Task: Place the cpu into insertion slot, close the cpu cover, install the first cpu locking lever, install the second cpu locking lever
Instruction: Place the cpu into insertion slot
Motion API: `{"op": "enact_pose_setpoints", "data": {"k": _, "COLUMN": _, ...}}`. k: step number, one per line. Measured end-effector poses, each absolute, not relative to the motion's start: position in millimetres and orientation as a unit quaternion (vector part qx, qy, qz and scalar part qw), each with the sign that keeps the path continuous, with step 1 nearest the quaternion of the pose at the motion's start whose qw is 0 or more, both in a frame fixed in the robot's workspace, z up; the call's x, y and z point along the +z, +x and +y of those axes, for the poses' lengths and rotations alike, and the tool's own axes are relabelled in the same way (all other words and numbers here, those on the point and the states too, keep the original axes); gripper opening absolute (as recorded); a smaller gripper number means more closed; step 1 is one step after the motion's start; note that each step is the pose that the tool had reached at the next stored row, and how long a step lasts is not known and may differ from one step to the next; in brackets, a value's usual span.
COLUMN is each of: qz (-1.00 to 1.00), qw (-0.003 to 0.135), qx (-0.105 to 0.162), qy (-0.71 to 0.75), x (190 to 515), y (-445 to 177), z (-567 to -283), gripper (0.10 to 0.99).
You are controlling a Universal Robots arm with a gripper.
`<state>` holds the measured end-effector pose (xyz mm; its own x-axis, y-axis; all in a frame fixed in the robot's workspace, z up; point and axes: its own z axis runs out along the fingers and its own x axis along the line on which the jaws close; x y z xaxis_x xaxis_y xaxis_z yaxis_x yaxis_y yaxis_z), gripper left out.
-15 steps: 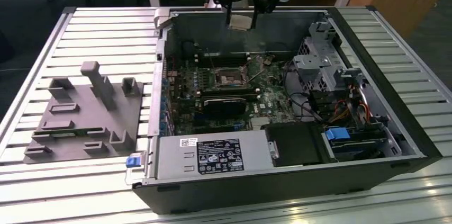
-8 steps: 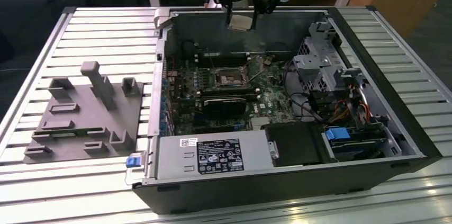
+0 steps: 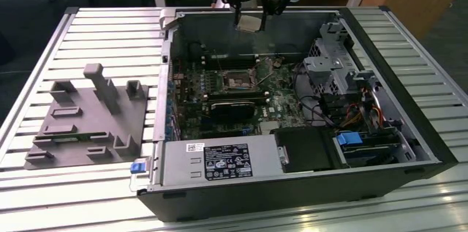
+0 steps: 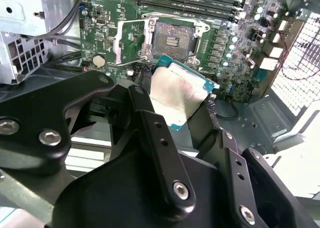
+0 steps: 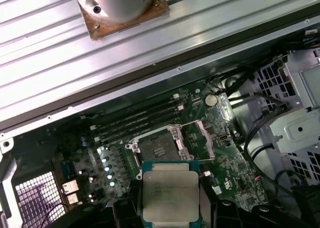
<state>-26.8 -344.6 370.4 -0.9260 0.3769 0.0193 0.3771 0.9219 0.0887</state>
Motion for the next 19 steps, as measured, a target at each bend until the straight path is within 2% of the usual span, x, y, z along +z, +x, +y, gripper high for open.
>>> {"op": "enact_pose_setpoints", "data": {"k": 19, "qz": -0.972, "qw": -0.001, "qx": -0.045, "qy": -0.231, "x": 369.5, "y": -26.8, "z": -344.6, "gripper": 0.541}}
